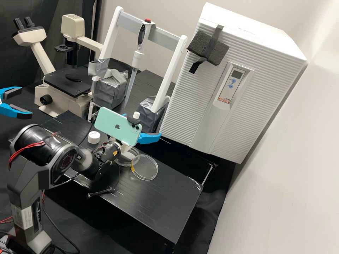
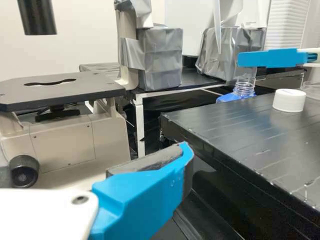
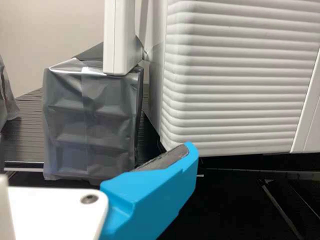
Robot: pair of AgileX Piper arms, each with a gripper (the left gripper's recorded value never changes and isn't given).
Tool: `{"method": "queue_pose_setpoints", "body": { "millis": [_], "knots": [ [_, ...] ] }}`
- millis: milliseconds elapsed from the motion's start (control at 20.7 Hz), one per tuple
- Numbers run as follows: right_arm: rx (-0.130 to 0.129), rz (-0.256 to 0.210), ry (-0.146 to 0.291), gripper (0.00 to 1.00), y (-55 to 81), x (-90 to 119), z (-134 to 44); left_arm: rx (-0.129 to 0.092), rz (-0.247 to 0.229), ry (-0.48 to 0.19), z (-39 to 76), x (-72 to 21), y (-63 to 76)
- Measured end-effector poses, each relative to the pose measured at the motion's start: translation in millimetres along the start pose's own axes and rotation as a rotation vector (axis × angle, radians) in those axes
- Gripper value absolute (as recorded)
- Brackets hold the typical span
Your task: Close the bottle
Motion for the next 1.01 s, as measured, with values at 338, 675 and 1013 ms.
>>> {"method": "queue_pose_setpoints", "body": {
  "millis": [338,675,1013],
  "knots": [
    [0.0,0.0,0.0,1.0,0.0,0.0,0.0,-0.022,-0.016,-0.034,6.0,3.7,-3.1],
    [0.024,-0.023,0.037,1.0,0.6,-22.0,-5.2,-0.031,-0.027,-0.04,6.3,5.2,-6.0],
    [0.007,-0.1,0.204,1.0,-15.9,-71.8,-14.3,-0.018,-0.018,-0.058,7.7,9.4,-2.5]
  ]
}}
